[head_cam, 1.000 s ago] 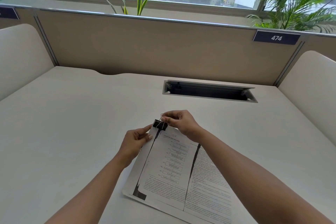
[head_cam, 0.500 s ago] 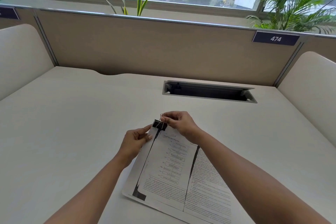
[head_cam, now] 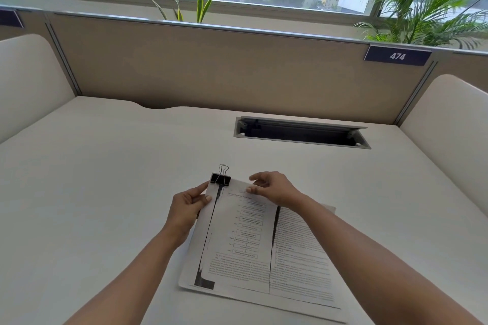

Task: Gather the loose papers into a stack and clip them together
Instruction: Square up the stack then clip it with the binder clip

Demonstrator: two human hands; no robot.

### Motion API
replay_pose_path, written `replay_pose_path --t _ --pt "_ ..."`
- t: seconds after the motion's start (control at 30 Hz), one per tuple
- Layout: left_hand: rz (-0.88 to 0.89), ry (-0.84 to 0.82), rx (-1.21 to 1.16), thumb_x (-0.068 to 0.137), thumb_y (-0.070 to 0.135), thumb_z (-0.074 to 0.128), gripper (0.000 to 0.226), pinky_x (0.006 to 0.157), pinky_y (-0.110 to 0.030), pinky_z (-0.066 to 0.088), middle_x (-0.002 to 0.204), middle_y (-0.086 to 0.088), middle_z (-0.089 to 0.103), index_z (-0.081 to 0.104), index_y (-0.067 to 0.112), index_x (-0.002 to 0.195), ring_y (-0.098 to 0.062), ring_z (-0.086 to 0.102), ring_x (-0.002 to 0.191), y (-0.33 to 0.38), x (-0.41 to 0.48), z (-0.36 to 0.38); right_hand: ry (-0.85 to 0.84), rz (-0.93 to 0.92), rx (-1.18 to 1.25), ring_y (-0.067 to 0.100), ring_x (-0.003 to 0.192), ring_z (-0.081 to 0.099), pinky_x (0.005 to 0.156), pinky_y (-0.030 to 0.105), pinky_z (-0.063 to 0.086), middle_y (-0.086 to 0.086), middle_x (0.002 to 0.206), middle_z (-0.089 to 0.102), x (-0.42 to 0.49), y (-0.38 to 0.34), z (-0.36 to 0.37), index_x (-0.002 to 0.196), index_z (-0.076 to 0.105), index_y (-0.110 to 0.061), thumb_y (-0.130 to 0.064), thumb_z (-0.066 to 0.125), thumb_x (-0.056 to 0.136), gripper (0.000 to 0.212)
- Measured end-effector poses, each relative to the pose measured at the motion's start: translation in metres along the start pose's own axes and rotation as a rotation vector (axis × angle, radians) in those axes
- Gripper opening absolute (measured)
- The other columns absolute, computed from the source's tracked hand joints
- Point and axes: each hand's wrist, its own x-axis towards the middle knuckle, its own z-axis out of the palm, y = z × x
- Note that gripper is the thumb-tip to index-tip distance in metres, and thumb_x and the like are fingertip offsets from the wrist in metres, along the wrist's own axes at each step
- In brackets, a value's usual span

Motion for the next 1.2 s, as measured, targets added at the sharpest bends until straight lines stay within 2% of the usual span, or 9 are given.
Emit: replay_pose_path --t 0.17,0.43,0.6,0.7,0.8,0.9,1.03,1.13,1.2 --pt "-0.038 0.064 -0.052 0.086 -0.006 0.054 0.042 0.055 -0.017 0.055 0.066 0.006 0.074 0.054 0.007 0.127 -0.003 0.068 0.058 -0.005 0.003 -0.007 0.133 0.073 -0.155 0.018 0.111 0.058 0.098 0.034 0.046 0.007 0.119 0.064 -0.004 0.023 -0.015 0.116 0.063 -0.012 -0.035 0.067 0.082 0.042" --pt "-0.076 0.131 -0.135 0.087 -0.005 0.053 0.039 0.051 -0.020 0.055 0.066 0.005 0.074 0.055 0.004 0.125 -0.007 0.068 0.056 -0.009 0.004 -0.015 0.259 0.254 -0.244 0.018 0.091 0.062 0.078 0.033 0.049 -0.002 0.094 0.068 -0.021 0.066 -0.048 0.094 0.070 -0.018 -0.054 0.067 0.074 0.041" --pt "-0.108 0.187 -0.173 0.087 -0.006 0.053 0.041 0.050 -0.019 0.055 0.060 0.007 0.072 0.052 0.003 0.127 -0.006 0.067 0.052 -0.013 0.006 -0.017 0.383 0.288 0.273 0.024 0.093 0.061 0.073 0.031 0.047 0.008 0.100 0.067 -0.036 0.090 -0.056 0.103 0.065 -0.009 -0.031 0.073 0.076 0.036" --pt "-0.126 0.212 -0.179 0.087 -0.006 0.053 0.041 0.051 -0.019 0.056 0.063 0.005 0.072 0.052 0.001 0.128 -0.005 0.067 0.051 -0.014 0.007 -0.016 0.360 0.357 0.559 0.024 0.086 0.064 0.070 0.030 0.052 0.011 0.098 0.067 -0.043 0.098 -0.049 0.111 0.060 -0.004 -0.021 0.071 0.080 0.037" --pt "-0.144 0.249 -0.188 0.087 -0.006 0.053 0.041 0.050 -0.019 0.056 0.076 -0.003 0.069 0.051 -0.001 0.128 -0.004 0.066 0.050 -0.015 0.009 -0.014 0.275 0.443 0.640 0.028 0.087 0.065 0.073 0.036 0.054 0.012 0.097 0.068 -0.048 0.102 -0.035 0.106 0.061 -0.004 -0.020 0.067 0.083 0.029" --pt "-0.171 0.278 -0.209 0.087 -0.007 0.053 0.040 0.047 -0.021 0.055 0.065 0.000 0.072 0.052 -0.001 0.127 -0.005 0.065 0.047 -0.015 0.010 -0.013 0.232 0.477 0.674 0.031 0.084 0.064 0.070 0.036 0.054 0.017 0.098 0.067 -0.054 0.104 -0.024 0.104 0.062 -0.001 -0.006 0.056 0.087 0.018" --pt "-0.201 0.296 -0.176 0.087 -0.005 0.054 0.039 0.067 -0.032 0.057 0.108 -0.020 0.064 0.053 0.000 0.126 -0.017 0.066 0.065 -0.016 0.009 -0.016 0.187 0.442 0.718 0.031 0.080 0.064 0.068 0.036 0.053 0.017 0.094 0.067 -0.063 0.105 -0.015 0.097 0.060 0.000 0.005 0.047 0.087 0.017" --pt "-0.235 0.331 -0.166 0.087 -0.002 0.056 0.037 0.090 -0.046 0.050 0.118 -0.021 0.061 0.054 -0.003 0.124 -0.027 0.062 0.083 -0.018 0.009 -0.017 0.240 0.409 0.731 0.031 0.080 0.063 0.072 0.039 0.054 0.016 0.092 0.066 -0.066 0.104 -0.013 0.090 0.060 -0.003 0.007 0.048 0.088 0.016" --pt "-0.259 0.351 -0.146 0.086 0.002 0.059 0.038 0.097 -0.050 0.046 0.122 -0.023 0.060 0.054 -0.004 0.124 -0.031 0.061 0.096 -0.018 0.008 -0.015 0.275 0.394 0.729 0.032 0.083 0.063 0.082 0.045 0.053 0.016 0.093 0.066 -0.067 0.104 -0.011 0.092 0.060 -0.003 0.006 0.050 0.088 0.015"
